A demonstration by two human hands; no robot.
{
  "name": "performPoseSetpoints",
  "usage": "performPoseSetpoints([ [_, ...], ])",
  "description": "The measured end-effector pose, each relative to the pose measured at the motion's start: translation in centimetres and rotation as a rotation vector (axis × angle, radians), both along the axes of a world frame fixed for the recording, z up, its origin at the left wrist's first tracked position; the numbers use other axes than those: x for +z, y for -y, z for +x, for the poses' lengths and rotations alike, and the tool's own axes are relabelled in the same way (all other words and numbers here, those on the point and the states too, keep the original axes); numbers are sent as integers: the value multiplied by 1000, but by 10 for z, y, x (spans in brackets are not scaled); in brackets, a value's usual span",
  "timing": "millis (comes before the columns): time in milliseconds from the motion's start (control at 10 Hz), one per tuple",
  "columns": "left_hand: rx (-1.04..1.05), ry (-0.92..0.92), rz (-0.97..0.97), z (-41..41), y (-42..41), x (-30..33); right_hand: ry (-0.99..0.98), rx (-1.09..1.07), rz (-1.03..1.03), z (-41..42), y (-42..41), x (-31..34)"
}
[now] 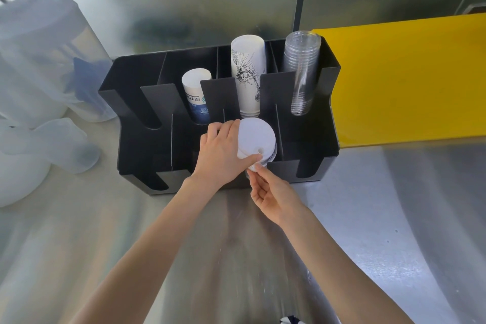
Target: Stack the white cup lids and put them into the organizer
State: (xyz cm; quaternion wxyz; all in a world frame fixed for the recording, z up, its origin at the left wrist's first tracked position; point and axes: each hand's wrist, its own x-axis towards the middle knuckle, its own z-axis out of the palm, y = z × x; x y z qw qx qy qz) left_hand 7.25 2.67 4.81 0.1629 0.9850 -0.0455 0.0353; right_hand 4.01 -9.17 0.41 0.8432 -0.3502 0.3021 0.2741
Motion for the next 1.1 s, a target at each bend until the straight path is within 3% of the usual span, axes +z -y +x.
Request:
performPoseSetpoints([
  [100,-35,-19,139,4,1,-1,-14,6,-46,0,-2,-3],
  [500,-140,-39,403,4,0,-12,10,79,-236,-2,-3,-12],
  [800,-136,-22,392,0,-2,-13,36,128,-308,-2,0,-11],
  [1100,-147,31,209,-15,-3,-18,168,223,-399,-9,10,-6],
])
